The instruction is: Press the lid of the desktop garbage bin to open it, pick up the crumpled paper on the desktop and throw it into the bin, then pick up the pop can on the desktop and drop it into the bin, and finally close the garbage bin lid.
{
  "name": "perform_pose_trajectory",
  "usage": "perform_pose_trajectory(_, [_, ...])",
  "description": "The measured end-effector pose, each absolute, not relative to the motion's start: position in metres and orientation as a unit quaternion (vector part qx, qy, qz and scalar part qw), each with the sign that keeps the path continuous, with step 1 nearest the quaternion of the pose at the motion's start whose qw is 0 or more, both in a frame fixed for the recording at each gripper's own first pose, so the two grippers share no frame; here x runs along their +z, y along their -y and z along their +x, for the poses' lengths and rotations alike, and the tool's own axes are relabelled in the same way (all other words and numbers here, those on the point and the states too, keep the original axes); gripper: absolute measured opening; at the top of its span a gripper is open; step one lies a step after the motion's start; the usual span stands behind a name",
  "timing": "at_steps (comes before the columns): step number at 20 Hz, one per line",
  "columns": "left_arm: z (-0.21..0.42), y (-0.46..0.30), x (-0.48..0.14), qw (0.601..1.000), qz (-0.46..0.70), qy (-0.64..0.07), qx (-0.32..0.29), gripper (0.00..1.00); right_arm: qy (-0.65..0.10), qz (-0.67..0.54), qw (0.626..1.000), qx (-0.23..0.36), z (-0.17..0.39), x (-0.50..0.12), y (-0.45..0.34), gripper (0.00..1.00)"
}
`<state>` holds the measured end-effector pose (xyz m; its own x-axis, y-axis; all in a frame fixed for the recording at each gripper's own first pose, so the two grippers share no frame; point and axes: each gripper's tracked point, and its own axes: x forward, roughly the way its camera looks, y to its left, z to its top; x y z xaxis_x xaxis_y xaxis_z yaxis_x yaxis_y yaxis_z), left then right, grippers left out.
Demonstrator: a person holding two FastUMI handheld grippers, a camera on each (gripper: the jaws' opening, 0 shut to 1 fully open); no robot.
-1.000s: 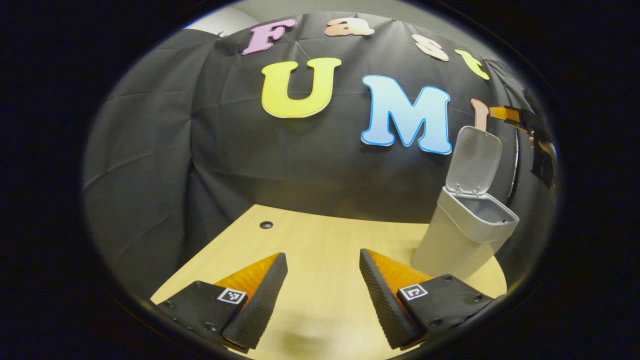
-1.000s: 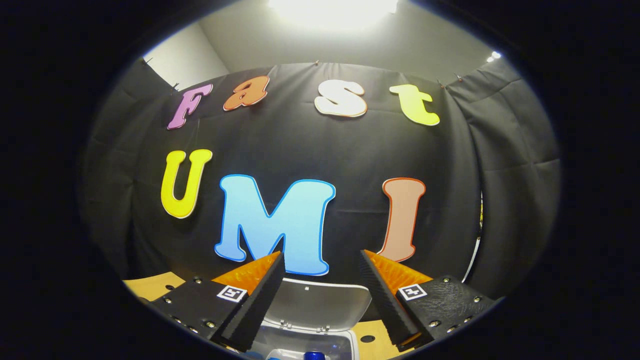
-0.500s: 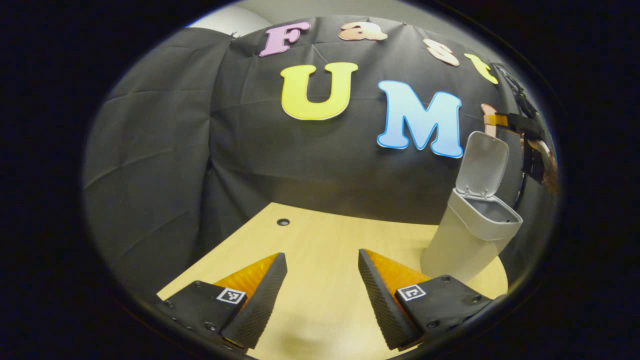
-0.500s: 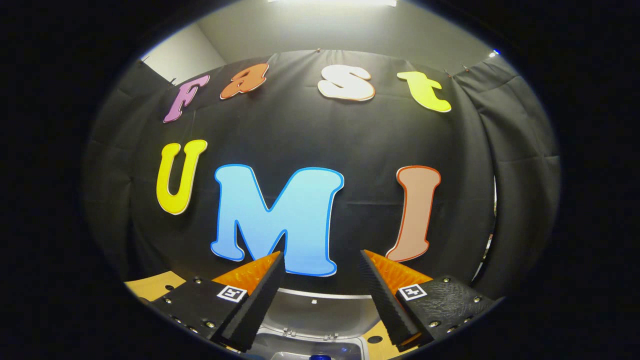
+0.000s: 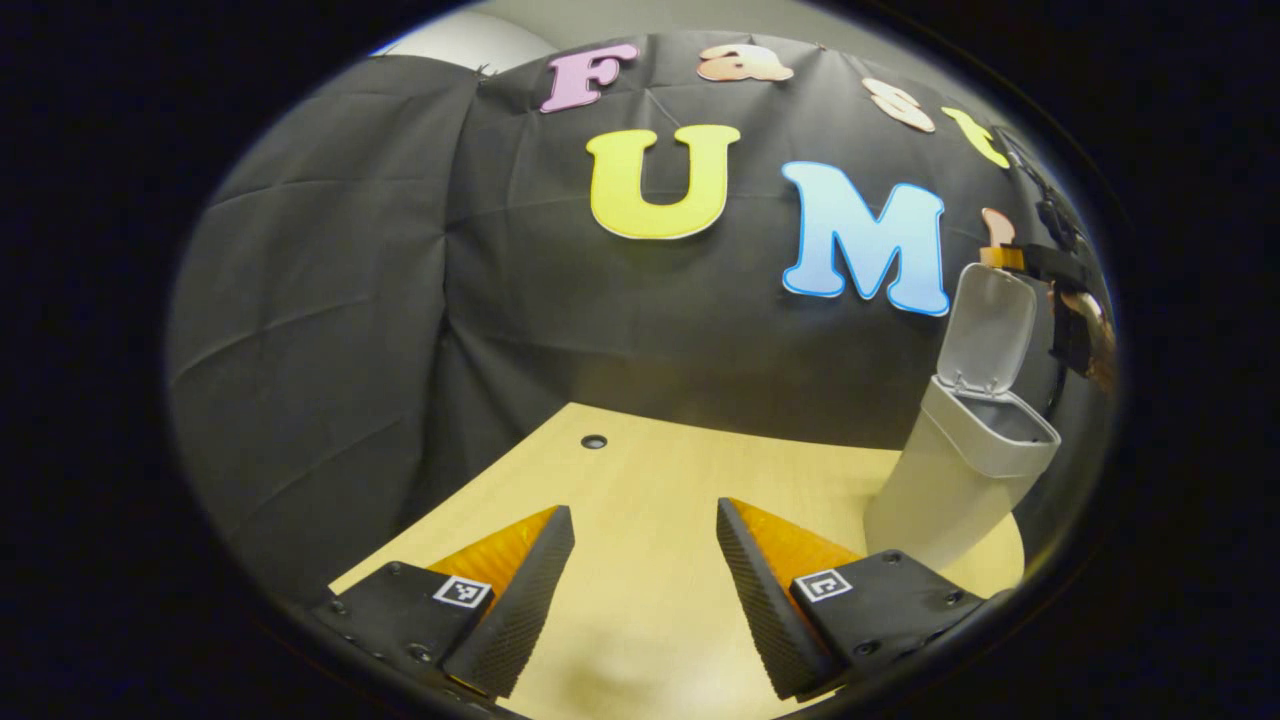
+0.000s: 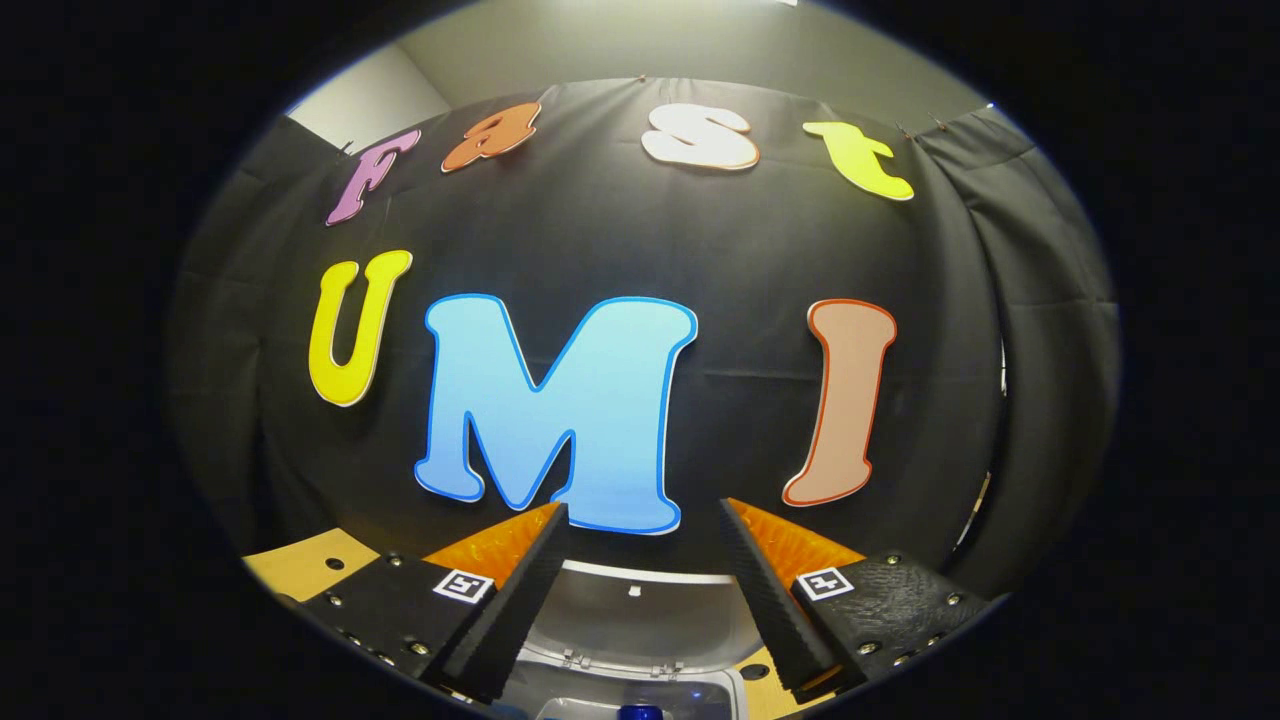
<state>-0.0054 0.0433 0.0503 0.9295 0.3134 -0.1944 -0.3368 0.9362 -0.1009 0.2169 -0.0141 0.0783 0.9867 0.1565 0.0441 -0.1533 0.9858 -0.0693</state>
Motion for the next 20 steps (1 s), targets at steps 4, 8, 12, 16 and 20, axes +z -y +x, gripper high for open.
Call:
perform_pose_trajectory(4, [0.003, -0.038, 0.053, 0.982, -0.059, -0.085, 0.157, 0.96, 0.029, -0.015, 0.996, 0.082, 0.213, 0.072, 0.005, 0.95])
perform_pose_trajectory(8, [0.014, -0.030, 0.052, 0.983, -0.059, -0.088, 0.147, 0.96, 0.029, 0.014, 0.995, 0.092, 0.211, 0.070, 0.005, 0.95])
perform_pose_trajectory(12, [0.022, -0.026, 0.051, 0.984, -0.058, -0.090, 0.139, 0.96, 0.039, 0.013, 0.994, 0.099, 0.203, 0.068, 0.006, 0.95])
perform_pose_trajectory(16, [0.027, -0.024, 0.050, 0.985, -0.061, -0.093, 0.134, 0.96, 0.053, 0.013, 0.993, 0.101, 0.194, 0.067, 0.007, 0.95])
perform_pose_trajectory(20, [0.032, -0.021, 0.049, 0.985, -0.062, -0.095, 0.129, 0.96, 0.060, 0.012, 0.992, 0.107, 0.185, 0.065, 0.007, 0.95])
